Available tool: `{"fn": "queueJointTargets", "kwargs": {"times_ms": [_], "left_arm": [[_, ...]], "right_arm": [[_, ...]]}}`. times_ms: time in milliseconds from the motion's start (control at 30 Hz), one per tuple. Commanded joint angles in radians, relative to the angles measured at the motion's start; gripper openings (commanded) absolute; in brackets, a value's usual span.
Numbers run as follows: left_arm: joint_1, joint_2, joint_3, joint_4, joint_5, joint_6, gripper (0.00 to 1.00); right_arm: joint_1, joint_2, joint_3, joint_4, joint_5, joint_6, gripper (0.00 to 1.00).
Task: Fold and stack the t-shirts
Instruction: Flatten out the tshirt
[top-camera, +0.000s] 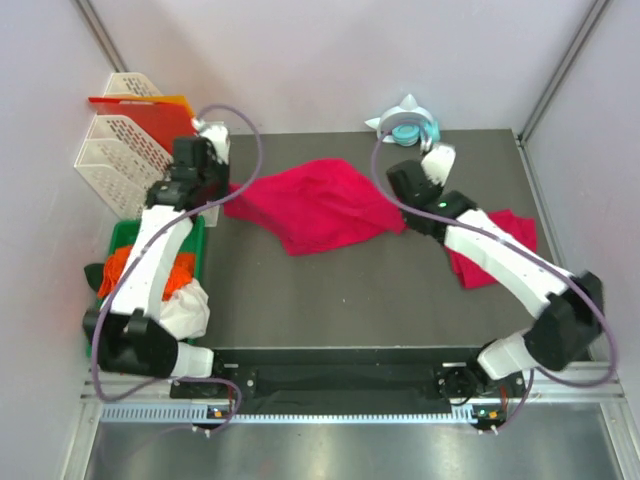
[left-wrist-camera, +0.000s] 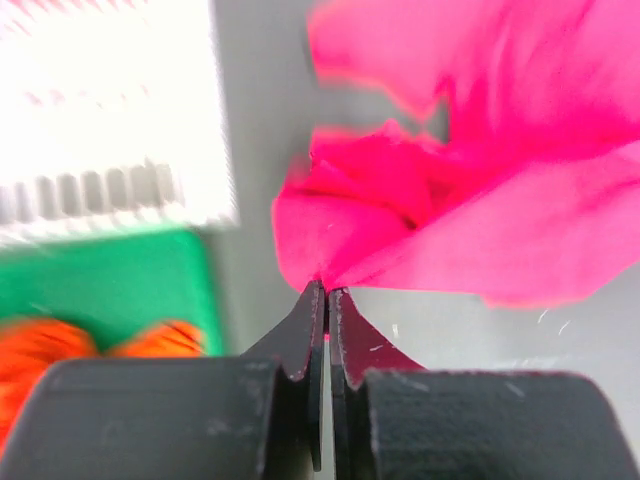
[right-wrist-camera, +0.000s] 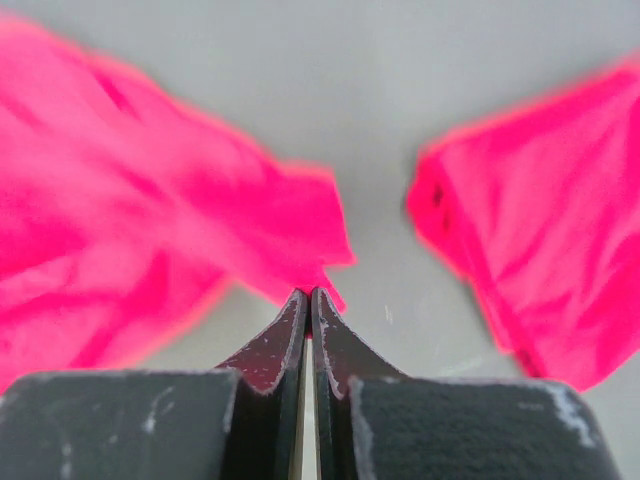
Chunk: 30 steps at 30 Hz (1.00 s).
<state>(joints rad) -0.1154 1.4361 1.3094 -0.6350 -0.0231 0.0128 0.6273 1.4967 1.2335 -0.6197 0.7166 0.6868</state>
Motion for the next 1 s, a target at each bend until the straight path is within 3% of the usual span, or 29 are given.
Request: {"fn": "queueJointTargets", "kwargs": {"times_ms": [0, 100, 333, 667, 733, 767, 833, 867, 900, 967], "left_arm": [[0.034, -0.167, 0.183, -0.081, -0.012, 0.084, 0.00], [0.043, -0.215, 0.286, -0.133, -0.020, 0.085, 0.00], [0.045, -0.381, 0.320, -0.176, 0.017, 0.078, 0.00], [0.045, -0.609, 0.366, -0.187, 0.161, 0.108, 0.00], [0.045, -0.620, 0.404, -0.207, 0.192, 0.113, 0.00], [0.045, -0.615, 0.437, -0.218, 0.196, 0.111, 0.00], [0.045, -0.608, 0.470, -0.232, 0.213, 0.107, 0.00], [0.043, -0.602, 0.491, -0.241, 0.213, 0.105, 0.00], [0.045, -0.602, 0.499, -0.239, 0.213, 0.105, 0.00], [0.043, -0.597, 0.510, -0.239, 0.222, 0.099, 0.00]], "right_arm": [[0.011, -0.188, 0.180, -0.084, 0.161, -0.140, 0.00], [0.012, -0.263, 0.263, -0.124, 0.194, -0.180, 0.00], [0.090, -0.412, 0.359, -0.192, 0.273, -0.285, 0.00], [0.483, -0.526, 0.435, -0.213, 0.653, -0.422, 0.00], [0.579, -0.524, 0.451, -0.112, 0.768, -0.511, 0.00], [0.613, -0.523, 0.437, -0.048, 0.853, -0.661, 0.00], [0.684, -0.539, 0.371, 0.365, 0.906, -0.935, 0.00], [0.693, -0.550, 0.266, 0.830, 0.903, -1.277, 0.00], [0.699, -0.553, 0.221, 1.056, 0.902, -1.449, 0.00], [0.707, -0.524, 0.211, 1.279, 0.893, -1.684, 0.00]]}}
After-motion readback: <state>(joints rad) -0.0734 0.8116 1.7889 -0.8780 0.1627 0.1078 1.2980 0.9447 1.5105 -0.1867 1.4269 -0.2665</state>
